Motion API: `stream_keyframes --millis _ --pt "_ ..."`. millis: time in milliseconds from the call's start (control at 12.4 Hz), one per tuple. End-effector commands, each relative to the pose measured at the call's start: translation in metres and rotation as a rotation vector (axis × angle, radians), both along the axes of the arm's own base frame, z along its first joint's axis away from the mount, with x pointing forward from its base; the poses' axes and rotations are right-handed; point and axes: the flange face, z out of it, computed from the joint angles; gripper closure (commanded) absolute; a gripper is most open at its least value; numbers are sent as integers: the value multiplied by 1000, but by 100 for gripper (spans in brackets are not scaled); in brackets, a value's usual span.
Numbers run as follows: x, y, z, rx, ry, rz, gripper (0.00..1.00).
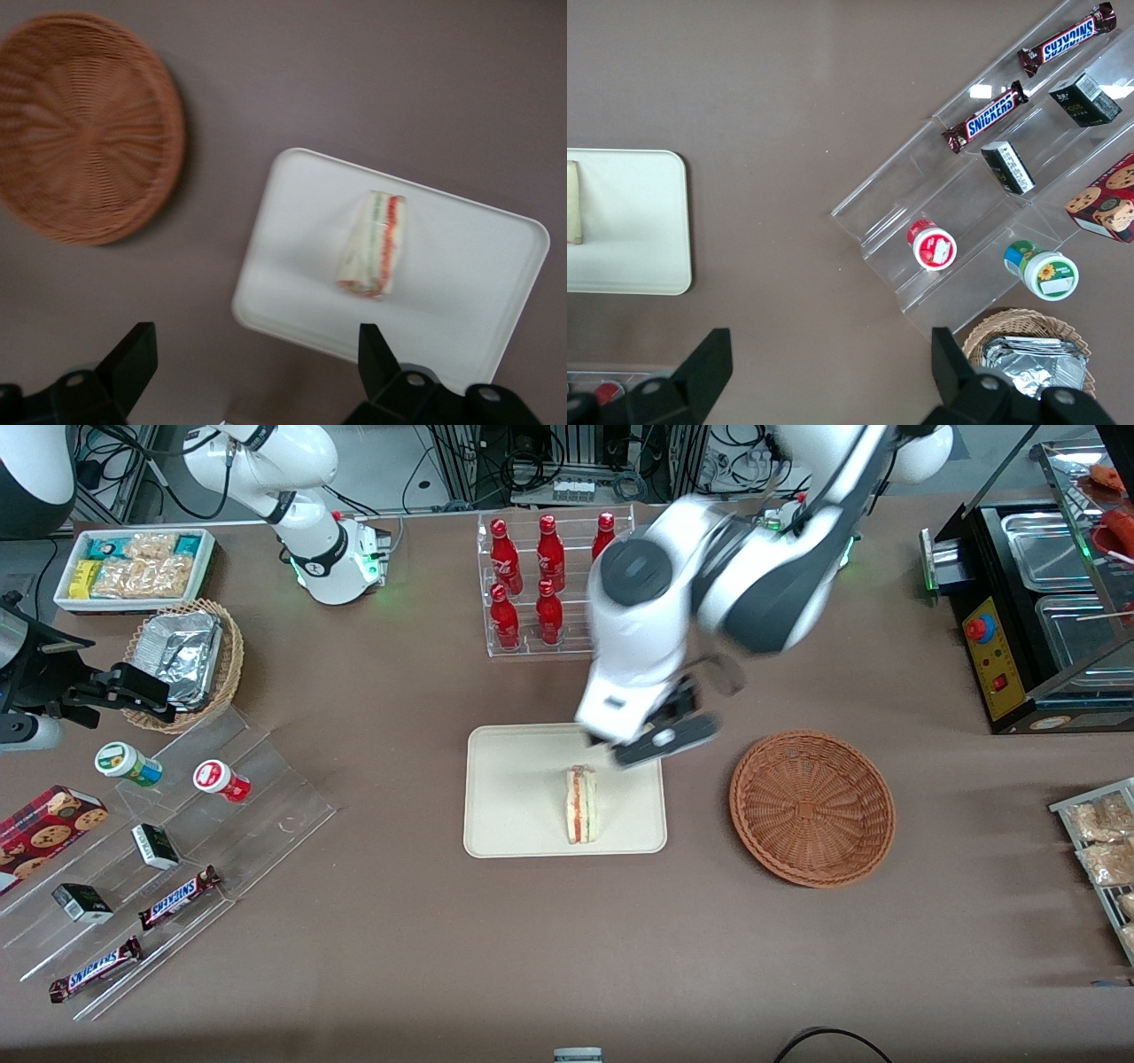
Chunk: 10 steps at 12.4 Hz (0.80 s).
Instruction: Place sandwich from basket to tray
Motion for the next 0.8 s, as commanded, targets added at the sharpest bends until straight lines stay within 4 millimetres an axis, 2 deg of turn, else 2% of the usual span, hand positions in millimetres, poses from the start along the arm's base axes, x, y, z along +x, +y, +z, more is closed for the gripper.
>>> stream_keyframes --millis 0,80,241,402,724 --pt "-17 60 52 41 31 12 0" --pt "-23 91 76 47 38 0 0" --pt "-32 153 111 49 65 -67 0" --pt "-35 200 129 46 82 -120 0" --pt "-35 294 145 -24 119 -223 0"
